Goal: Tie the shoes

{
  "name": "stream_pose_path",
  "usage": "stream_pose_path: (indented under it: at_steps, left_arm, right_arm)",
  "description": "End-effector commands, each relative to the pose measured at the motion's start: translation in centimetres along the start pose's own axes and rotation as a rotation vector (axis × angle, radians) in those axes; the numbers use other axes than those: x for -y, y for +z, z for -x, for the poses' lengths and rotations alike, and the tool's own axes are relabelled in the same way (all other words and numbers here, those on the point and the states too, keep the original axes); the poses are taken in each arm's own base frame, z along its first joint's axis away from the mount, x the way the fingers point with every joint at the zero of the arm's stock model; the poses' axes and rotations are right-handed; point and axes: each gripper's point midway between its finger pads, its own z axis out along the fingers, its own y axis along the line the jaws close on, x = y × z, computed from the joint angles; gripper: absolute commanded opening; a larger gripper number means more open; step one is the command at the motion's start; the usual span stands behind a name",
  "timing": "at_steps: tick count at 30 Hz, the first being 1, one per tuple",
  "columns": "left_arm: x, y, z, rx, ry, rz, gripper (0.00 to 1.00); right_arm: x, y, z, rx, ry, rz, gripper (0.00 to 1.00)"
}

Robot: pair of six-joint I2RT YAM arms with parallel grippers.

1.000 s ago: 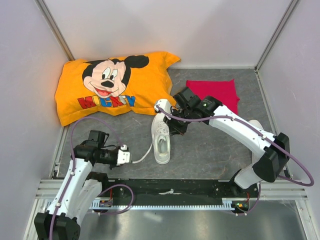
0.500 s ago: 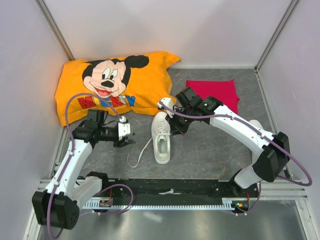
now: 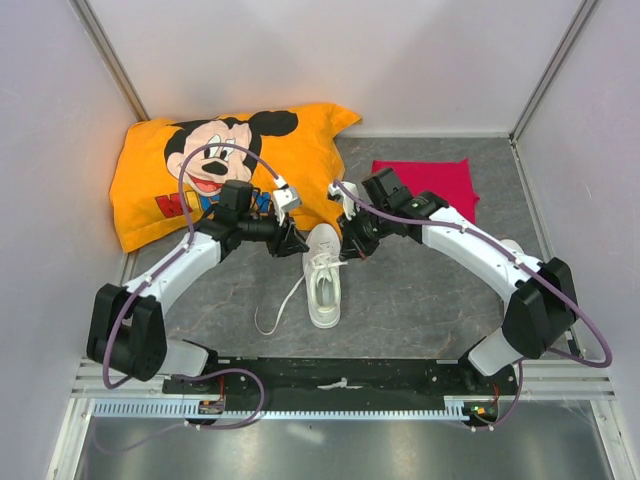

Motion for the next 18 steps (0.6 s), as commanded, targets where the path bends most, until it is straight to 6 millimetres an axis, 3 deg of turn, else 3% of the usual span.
stream_pose_path:
  at_steps: [1, 12, 18]
  left_arm:
    - [-1.2, 1.2, 2.9, 0.048, -0.062, 0.032, 0.40]
    - [-0.1, 3.2, 0.0, -0.051, -0.119, -0.018, 0.38]
    - [-0.6, 4.1, -1.0, -0.094, -0.143, -0.008, 0.38]
  right_arm:
    - [-0.5, 1.0, 0.5, 0.031, 0.034, 0.057, 0.00]
    - [-0.6, 2.0, 0.7, 0.053, 0.086, 0.093, 0.00]
    - [-0.4, 2.5, 0.2, 0.045, 0.108, 0.095, 0.00]
